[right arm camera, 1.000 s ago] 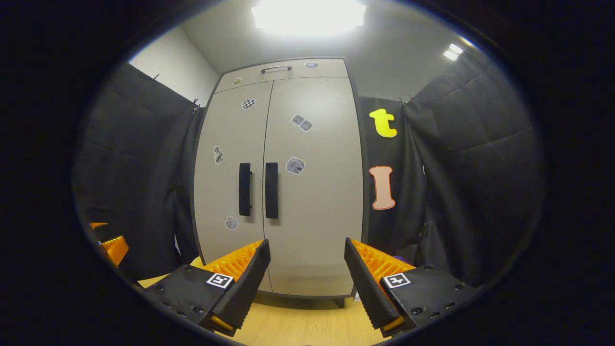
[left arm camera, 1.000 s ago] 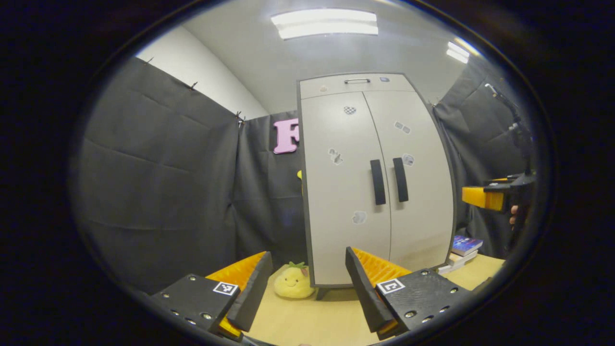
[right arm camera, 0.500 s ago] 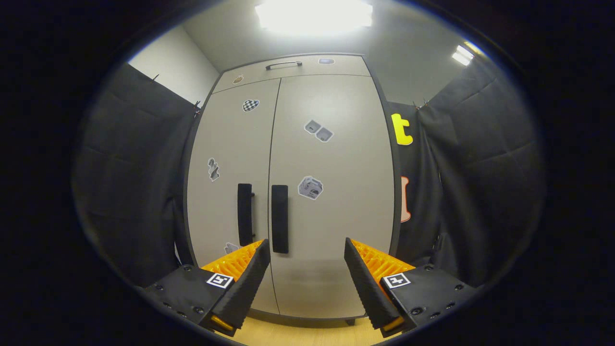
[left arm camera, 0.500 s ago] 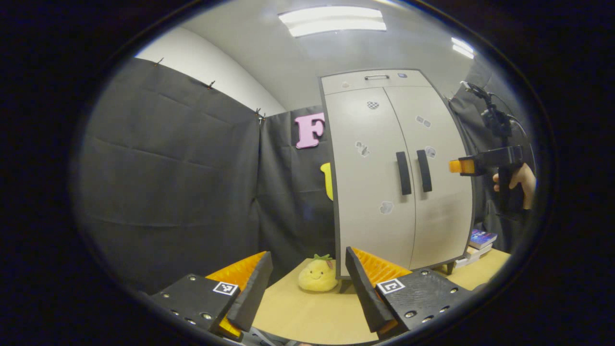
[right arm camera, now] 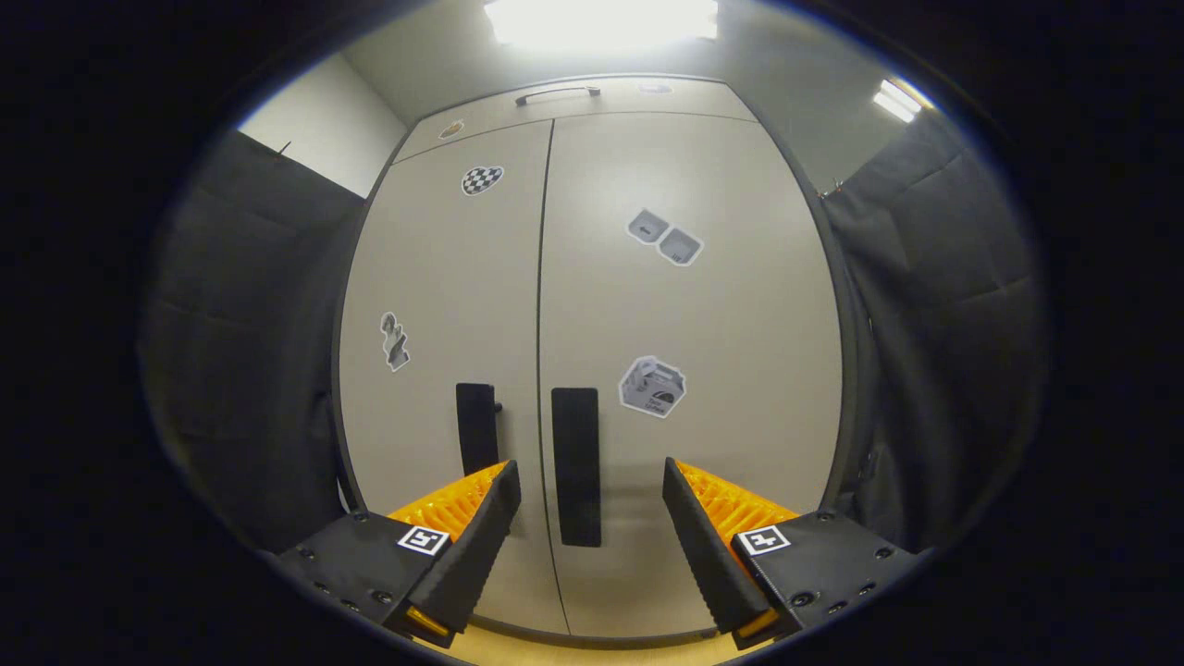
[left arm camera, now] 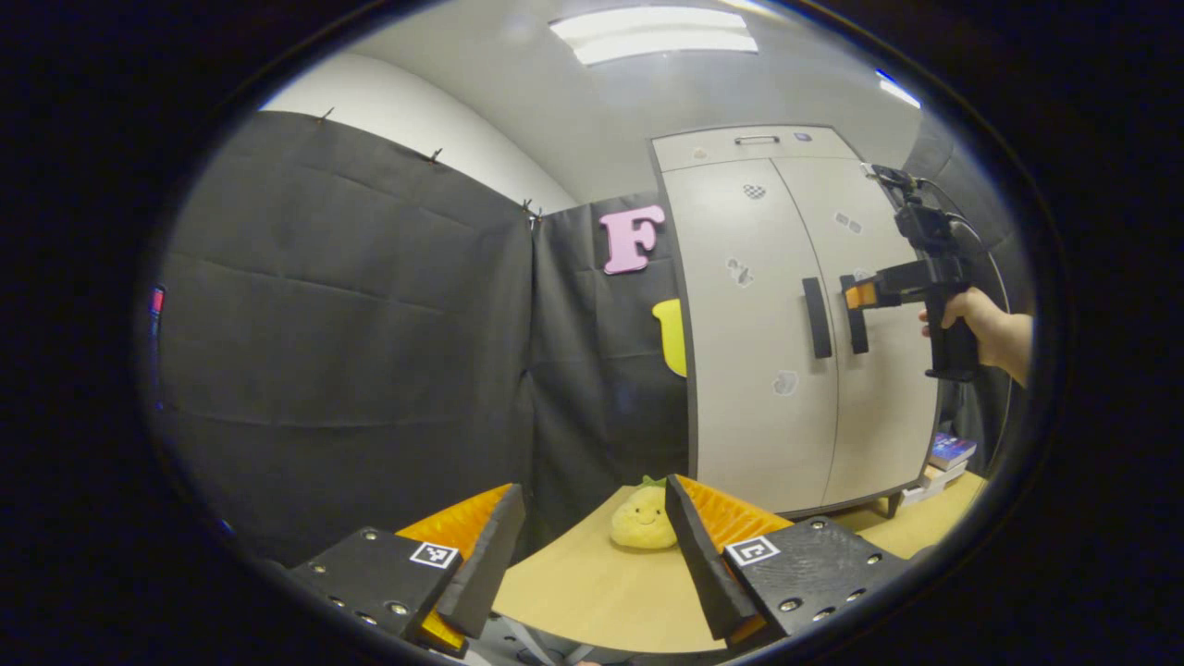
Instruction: Open the right door of the double-door shoe cabinet with the right hand, and open the left door with the left hand.
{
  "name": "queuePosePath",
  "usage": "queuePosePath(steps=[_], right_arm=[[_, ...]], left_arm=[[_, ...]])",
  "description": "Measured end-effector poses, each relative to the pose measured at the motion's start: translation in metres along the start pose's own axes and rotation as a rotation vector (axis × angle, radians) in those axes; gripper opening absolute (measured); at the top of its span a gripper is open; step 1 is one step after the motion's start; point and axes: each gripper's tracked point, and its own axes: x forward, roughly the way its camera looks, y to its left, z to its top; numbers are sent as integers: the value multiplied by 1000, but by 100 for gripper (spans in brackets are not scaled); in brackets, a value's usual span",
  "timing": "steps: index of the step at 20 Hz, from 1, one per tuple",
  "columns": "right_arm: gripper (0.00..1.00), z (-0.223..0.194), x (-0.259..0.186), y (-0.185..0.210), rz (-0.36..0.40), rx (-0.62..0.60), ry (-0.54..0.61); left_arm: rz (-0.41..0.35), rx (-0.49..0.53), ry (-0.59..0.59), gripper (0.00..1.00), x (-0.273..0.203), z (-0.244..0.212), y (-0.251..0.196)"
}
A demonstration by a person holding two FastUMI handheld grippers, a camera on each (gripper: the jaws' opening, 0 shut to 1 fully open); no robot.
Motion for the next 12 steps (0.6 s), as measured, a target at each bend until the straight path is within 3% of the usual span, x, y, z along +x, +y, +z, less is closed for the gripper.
queuePosePath(steps=[5, 6, 9, 12], right_arm=[[94, -12, 32, 12, -16, 5, 55], [84, -13, 38, 14, -16, 9, 59], [81, -13, 50, 14, -32, 21, 69], [51, -14, 60, 5, -83, 36, 79]], left_arm=[[38, 2, 23, 89, 0, -9, 22], [44, 2, 27, 89, 1, -11, 26], [64, 11, 26, 89, 4, -9, 33], [71, 10, 27, 89, 6, -9, 40]])
